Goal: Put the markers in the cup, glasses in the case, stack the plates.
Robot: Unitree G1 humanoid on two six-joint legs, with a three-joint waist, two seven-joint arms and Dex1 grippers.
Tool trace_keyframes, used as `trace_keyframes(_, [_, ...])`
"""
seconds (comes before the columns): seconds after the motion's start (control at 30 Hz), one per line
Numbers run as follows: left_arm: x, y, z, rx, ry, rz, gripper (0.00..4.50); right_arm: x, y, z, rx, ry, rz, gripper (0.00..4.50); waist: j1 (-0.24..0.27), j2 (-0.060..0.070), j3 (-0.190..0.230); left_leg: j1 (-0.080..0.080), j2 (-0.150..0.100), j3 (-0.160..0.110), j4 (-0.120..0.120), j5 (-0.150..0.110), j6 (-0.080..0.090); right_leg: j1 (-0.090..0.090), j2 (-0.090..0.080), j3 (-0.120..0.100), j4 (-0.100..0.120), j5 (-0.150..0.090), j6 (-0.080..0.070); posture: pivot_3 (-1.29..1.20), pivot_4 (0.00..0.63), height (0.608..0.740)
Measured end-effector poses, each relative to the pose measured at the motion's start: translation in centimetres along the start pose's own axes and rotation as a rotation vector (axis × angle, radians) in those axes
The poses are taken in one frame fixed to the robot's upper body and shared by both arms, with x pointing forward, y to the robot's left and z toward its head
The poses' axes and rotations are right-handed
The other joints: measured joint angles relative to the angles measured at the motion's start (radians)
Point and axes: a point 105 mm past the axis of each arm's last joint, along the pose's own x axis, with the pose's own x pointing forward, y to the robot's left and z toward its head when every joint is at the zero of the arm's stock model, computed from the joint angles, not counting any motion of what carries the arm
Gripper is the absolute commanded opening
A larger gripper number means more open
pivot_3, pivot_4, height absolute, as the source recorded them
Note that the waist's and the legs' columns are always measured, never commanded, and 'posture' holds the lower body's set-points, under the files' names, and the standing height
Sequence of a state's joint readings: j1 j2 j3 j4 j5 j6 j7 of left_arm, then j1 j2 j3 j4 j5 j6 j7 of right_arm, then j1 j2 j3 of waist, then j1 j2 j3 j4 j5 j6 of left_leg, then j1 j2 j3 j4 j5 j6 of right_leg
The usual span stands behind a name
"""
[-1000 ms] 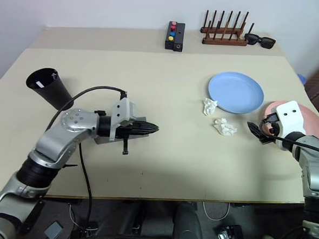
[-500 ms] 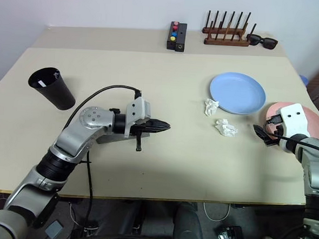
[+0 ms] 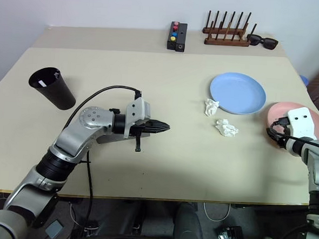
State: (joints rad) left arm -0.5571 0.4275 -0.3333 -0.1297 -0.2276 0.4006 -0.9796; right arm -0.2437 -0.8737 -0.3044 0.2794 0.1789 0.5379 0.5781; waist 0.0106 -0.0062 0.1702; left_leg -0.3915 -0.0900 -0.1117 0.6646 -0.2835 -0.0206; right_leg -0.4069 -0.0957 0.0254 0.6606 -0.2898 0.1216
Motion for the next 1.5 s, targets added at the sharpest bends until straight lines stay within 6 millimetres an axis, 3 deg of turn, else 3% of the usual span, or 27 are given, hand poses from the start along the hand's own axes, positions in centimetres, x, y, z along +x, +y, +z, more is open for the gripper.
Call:
trace_keyframes(0.07, [0.0,0.0,0.0,0.0,0.001,0.0,0.0,0.0,0.1,-0.1,0.002,0.004,0.003,0.05,-0.001,0.0,0.0,0.0,0.0,0.0,0.0,0.0,0.0,0.0,0.0,0.0,0.0,0.0,0.0,0.0,0.15,0.74])
trace_keyframes(0.43, [-0.1,0.1,-0.1,-0.001,0.004,0.004,0.0,0.1,0.4,0.5,-0.051,-0.024,0.026,0.05,-0.001,0.0,0.0,0.0,0.0,0.0,0.0,0.0,0.0,0.0,0.0,0.0,0.0,0.0,0.0,0.0,0.15,0.74])
trace_keyframes(0.73, [0.0,0.1,-0.1,0.0,0.005,0.009,0.0,0.3,1.0,5.3,-0.136,-0.203,0.027,0.05,-0.004,0.0,0.0,0.0,0.0,0.0,0.0,0.0,0.0,0.0,0.0,0.0,0.0,0.0,0.0,0.0,0.15,0.74])
trace_keyframes(0.93, [-0.1,0.2,-0.2,0.002,0.012,0.017,0.0,0.9,3.6,8.2,-0.202,-0.292,0.095,0.05,-0.004,0.0,0.0,0.0,0.0,0.0,0.0,0.0,0.0,0.0,0.0,0.0,0.0,0.0,0.0,0.0,0.15,0.74])
trace_keyframes(1.07, [-0.1,0.3,-0.2,0.003,0.015,0.026,0.0,1.7,6.5,9.7,-0.261,-0.342,0.195,0.05,-0.006,0.0,0.0,0.0,0.0,0.0,0.0,0.0,0.0,-0.001,0.0,0.0,0.0,0.0,0.0,0.0,0.15,0.74])
trace_keyframes(1.27, [-0.1,0.4,-0.3,0.003,0.019,0.034,0.0,3.4,10.3,10.5,-0.329,-0.351,0.335,0.05,-0.006,0.0,0.0,0.0,0.0,0.0,0.0,0.0,0.0,-0.001,0.0,0.0,0.0,0.0,0.0,0.0,0.15,0.74])
trace_keyframes(1.4, [-0.2,0.4,-0.3,0.003,0.021,0.04,0.0,5.0,11.3,9.8,-0.335,-0.318,0.381,0.05,-0.005,0.0,0.0,0.0,0.0,0.0,0.0,0.0,0.0,-0.001,0.0,0.0,0.0,0.0,0.0,0.0,0.15,0.74])
trace_keyframes(1.5, [-0.3,0.3,-0.4,-0.001,0.024,0.05,0.0,5.8,11.0,9.6,-0.352,-0.298,0.385,1.06,-0.005,0.0,0.0,0.0,0.0,0.0,0.0,0.0,0.0,-0.001,0.0,0.0,0.0,0.0,0.0,0.0,0.15,0.74])
